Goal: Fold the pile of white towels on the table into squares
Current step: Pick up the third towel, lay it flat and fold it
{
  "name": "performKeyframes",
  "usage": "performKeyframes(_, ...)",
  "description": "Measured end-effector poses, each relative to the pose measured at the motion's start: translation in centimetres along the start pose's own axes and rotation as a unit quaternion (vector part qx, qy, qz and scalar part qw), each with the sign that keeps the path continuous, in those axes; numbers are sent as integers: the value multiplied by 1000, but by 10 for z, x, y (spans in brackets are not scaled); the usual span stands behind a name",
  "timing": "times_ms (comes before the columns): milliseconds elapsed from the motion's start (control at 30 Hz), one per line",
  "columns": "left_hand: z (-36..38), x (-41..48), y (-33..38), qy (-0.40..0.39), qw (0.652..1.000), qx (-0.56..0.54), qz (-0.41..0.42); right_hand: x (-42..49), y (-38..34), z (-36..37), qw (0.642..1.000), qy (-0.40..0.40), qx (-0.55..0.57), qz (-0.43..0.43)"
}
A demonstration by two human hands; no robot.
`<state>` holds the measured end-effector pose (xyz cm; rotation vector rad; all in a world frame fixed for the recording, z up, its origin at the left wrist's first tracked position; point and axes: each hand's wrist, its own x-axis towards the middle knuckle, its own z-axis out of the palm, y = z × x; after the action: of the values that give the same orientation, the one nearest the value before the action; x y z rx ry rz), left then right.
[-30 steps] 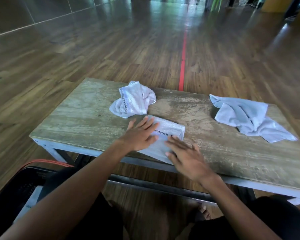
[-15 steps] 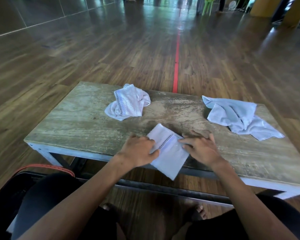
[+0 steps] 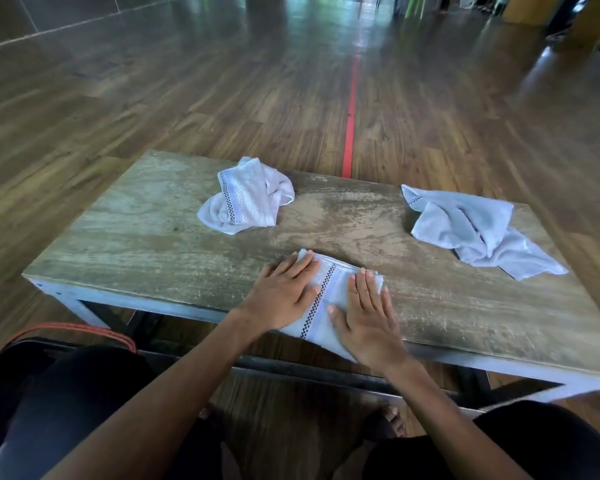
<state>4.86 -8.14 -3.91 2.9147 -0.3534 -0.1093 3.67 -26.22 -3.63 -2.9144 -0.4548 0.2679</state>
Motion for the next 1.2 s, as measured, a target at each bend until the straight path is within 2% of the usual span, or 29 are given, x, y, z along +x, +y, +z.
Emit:
performKeyframes(67,-4,0,5,-17,1000,-3,-26,12,13,-3,999,-6,7,-39)
performKeyframes(167,-15,-3,20,-39,995,69,-59,27,35,-15,992,-34,3,-122)
performKeyframes(267,-21,-4,25,-5,991,116,-70,35,47,-32,984,-41,69,-158)
performKeyframes(333,-23,-2,17,34,992,101,-75,39,51,-44,979,-33,149,-131)
performKeyframes(400,-26,3,4,67,992,72,-83,48,54,-51,977,7,193,-94)
performKeyframes(500,-27,14,-9,89,992,45,-78,64,58,-62,982,46,179,-35)
performKeyframes(567,-25,20,-12,77,994,37,-62,72,60,-68,983,30,183,-7)
performKeyframes(767,-30,30,-20,81,991,-79,-71,78,55,-68,967,-10,253,6)
performKeyframes(1200,-22,34,-29,125,965,-207,-97,85,58,-67,947,20,320,1)
